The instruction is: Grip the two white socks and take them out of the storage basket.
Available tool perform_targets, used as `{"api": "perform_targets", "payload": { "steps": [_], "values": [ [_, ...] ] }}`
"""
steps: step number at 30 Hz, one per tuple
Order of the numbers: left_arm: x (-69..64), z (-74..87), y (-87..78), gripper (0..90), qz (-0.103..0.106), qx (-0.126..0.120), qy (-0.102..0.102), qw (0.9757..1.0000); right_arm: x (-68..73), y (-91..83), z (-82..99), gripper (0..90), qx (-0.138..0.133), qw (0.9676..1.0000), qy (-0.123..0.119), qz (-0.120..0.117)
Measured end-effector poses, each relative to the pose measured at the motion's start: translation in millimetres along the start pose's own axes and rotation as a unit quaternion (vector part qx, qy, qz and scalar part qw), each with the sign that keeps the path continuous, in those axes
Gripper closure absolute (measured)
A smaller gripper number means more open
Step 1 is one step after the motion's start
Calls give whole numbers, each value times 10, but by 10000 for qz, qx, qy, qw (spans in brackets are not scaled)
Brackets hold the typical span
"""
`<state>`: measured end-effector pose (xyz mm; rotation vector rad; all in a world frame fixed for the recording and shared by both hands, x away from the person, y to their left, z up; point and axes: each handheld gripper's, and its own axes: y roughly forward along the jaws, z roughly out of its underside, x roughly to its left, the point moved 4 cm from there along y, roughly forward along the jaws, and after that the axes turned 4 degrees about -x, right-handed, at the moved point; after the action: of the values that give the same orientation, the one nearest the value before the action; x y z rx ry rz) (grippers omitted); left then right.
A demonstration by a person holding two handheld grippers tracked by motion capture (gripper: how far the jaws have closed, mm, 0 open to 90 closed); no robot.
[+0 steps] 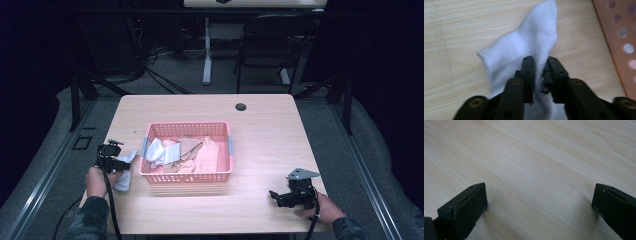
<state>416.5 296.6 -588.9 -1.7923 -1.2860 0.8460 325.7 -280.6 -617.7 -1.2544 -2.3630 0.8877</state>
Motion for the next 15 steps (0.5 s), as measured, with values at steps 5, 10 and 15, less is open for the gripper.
{"api": "perform_targets", "payload": {
  "steps": [5,10,15],
  "values": [
    [-37,-12,-21,351,32,-52,3,10000,0,0,0,0,0,10000,0,1],
    [-22,-23,-140,157,71,-208,-39,9998,0,0,0,0,0,10000,1,-1],
    [-30,-78,-304,25,69,-542,-113,9984,0,0,0,0,-1,10000,0,-1]
  ]
}}
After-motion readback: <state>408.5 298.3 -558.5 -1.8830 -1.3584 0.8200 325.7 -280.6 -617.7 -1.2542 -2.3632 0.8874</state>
